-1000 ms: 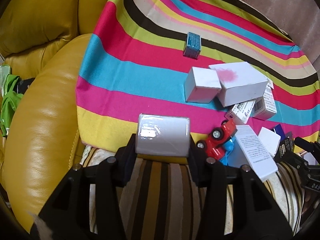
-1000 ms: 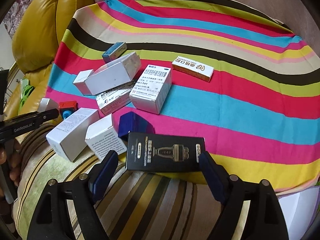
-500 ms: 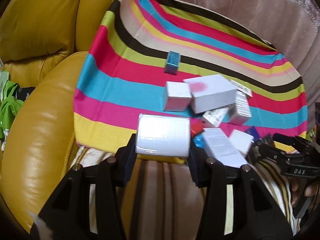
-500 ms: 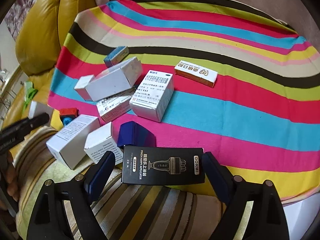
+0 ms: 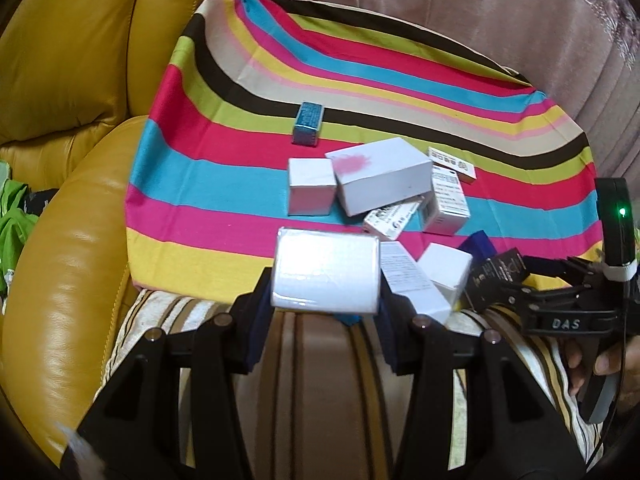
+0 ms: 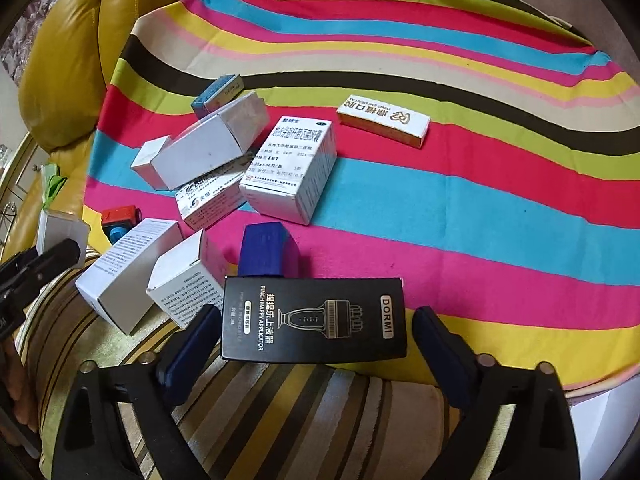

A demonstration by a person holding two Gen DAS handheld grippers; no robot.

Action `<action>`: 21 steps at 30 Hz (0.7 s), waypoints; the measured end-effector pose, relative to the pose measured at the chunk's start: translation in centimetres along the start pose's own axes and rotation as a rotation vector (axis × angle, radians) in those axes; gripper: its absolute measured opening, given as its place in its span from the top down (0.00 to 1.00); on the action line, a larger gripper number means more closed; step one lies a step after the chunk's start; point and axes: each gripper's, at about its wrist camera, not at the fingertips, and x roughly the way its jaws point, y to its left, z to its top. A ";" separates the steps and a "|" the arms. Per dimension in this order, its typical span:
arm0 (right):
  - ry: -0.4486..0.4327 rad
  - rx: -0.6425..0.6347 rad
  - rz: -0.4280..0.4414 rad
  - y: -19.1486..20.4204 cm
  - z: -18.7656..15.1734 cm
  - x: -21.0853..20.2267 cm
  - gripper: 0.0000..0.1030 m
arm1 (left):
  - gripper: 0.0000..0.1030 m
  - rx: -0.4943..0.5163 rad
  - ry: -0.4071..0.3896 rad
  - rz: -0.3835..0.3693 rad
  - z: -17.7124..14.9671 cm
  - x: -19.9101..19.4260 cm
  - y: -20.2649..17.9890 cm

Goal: Organize rigid objects
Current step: 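Grasp the black DORMI box with the right tool while the left tool holds its box, then carry both boxes into the purple-rimmed box and open both tools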

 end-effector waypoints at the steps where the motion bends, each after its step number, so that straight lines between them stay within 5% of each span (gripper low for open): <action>1: -0.007 -0.007 -0.008 0.1 -0.1 -0.2 0.17 | 0.51 0.004 -0.003 0.000 0.0 -0.1 -0.2; 11: -0.178 -0.017 -0.104 0.3 -1.7 -4.5 0.17 | 0.51 0.051 -0.011 -0.058 -0.6 -1.0 -3.3; 21: -0.232 0.058 -0.151 -1.8 -3.8 -7.4 0.17 | 0.51 0.117 0.000 -0.092 -0.8 -1.4 -6.6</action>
